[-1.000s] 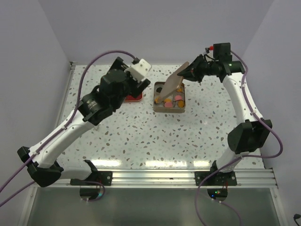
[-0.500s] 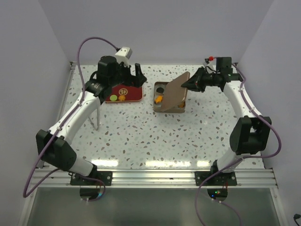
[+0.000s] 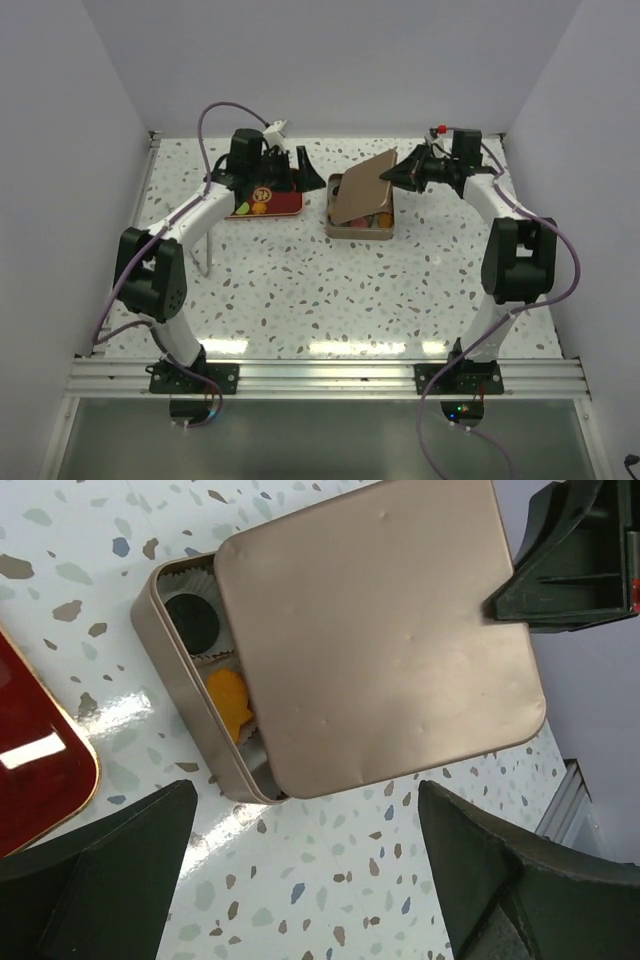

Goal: Pack the cookies

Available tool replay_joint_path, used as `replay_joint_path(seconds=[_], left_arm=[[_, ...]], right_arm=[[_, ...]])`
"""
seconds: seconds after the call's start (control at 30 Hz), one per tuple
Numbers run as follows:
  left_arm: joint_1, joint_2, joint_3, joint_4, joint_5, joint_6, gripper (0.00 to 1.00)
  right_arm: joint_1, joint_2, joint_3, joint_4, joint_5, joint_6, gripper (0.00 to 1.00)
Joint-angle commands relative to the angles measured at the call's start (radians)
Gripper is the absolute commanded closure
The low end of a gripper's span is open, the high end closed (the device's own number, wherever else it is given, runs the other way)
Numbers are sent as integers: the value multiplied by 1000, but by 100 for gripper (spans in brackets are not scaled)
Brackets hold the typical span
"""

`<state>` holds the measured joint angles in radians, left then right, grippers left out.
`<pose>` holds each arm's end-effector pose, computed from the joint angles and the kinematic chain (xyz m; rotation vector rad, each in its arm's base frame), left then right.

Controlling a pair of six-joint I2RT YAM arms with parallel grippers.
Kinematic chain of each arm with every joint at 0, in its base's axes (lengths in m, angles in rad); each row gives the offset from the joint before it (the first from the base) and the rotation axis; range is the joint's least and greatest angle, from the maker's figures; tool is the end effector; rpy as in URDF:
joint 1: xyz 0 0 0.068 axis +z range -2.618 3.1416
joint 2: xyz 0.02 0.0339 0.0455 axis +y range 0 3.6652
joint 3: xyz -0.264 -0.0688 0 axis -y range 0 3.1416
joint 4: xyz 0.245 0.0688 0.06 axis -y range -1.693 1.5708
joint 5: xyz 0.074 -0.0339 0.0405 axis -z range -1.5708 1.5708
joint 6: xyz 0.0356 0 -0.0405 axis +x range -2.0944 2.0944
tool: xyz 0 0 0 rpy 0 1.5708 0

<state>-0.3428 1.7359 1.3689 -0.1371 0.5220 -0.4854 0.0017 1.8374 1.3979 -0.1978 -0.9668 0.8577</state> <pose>0.3759 -0.1530 0.2914 0.1845 2.1630 -1.0338 0.4125 0.0300 0.2622 0.3877 2.2667 1.5276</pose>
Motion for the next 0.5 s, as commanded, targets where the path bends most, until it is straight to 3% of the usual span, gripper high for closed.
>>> replay_joint_path(seconds=[0.0, 0.23, 0.4, 0.47], left_arm=[[1, 72, 21, 115, 68, -62, 3], [1, 220, 110, 122, 79, -94, 3], [1, 298, 156, 122, 95, -110, 4], [1, 326, 163, 120, 98, -114, 4]], right_arm=[[0, 40, 4, 93, -61, 24, 100], [-29, 98, -79, 221, -84, 84, 100], [-49, 123, -96, 209, -84, 58, 100], [-57, 131, -102, 202, -82, 44, 95]])
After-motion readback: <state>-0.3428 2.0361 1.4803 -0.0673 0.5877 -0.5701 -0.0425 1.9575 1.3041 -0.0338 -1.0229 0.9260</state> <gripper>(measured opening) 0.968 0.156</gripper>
